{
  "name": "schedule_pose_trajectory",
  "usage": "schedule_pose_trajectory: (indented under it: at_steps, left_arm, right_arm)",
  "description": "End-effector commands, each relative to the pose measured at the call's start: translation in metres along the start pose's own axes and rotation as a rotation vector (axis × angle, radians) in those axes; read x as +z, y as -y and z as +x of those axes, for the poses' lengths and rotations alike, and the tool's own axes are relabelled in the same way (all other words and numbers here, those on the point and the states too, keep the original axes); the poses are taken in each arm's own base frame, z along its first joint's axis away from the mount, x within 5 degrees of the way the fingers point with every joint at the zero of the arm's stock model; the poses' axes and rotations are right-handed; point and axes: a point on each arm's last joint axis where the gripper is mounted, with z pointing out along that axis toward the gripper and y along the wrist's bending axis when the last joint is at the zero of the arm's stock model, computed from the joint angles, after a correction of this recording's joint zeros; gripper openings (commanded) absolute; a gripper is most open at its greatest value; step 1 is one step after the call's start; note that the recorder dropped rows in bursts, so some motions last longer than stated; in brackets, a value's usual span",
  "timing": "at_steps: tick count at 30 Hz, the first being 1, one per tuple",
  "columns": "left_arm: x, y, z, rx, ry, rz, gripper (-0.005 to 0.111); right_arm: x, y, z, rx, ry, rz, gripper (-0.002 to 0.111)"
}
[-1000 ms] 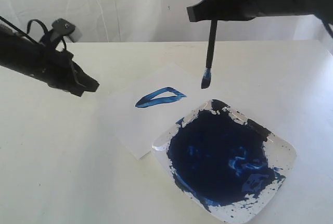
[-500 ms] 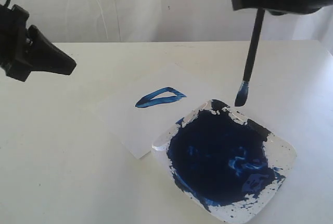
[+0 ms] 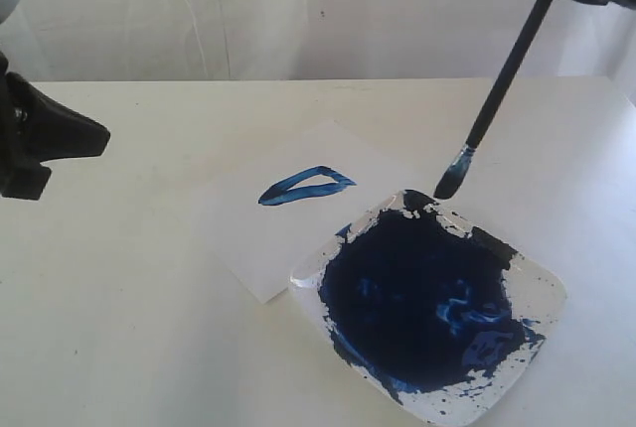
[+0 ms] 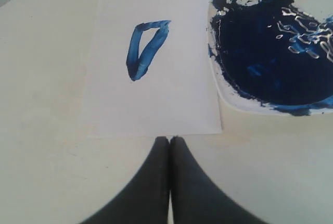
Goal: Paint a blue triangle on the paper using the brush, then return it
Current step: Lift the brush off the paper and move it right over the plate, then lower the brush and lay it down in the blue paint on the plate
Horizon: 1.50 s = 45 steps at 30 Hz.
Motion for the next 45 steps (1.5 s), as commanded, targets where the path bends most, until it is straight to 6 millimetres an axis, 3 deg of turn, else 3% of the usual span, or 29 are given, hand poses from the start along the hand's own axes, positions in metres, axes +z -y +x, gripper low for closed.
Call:
schedule_pose_trajectory:
  at_steps: [1, 8, 15, 19, 27, 35, 45]
  left_arm:
    - [-0.001, 0.006, -0.003, -0.111, 0.07, 0.047, 0.0]
    - [0.0, 0.006, -0.002, -0.097, 0.059, 0.043, 0.0]
    - [0.0, 0.006, -0.002, -0.097, 0.06, 0.042, 0.0]
    - [0.0, 0.006, -0.002, -0.097, 0.06, 0.042, 0.0]
    - [0.0, 0.006, -0.002, -0.097, 0.06, 0.042, 0.0]
    - [0.0, 0.006, -0.002, -0.097, 0.06, 0.042, 0.0]
    - [0.0, 0.006, -0.002, -0.095, 0.061, 0.04, 0.0]
  right_arm:
    - [0.028, 0.013, 0.003, 0.11, -0.036, -0.153, 0.0]
    - [0.059, 0.051, 0.02, 0.293, -0.167, -0.306, 0.0]
    - [0.059, 0.092, 0.029, 0.418, -0.186, -0.295, 0.0]
    - [0.061, 0.101, 0.032, 0.431, -0.189, -0.299, 0.0]
    - [0.086, 0.108, 0.05, 0.5, -0.278, -0.384, 0.0]
    - [0.119, 0.131, 0.083, 0.587, -0.392, -0.412, 0.0]
    - [0.146, 0.181, 0.127, 0.812, -0.374, -0.503, 0.0]
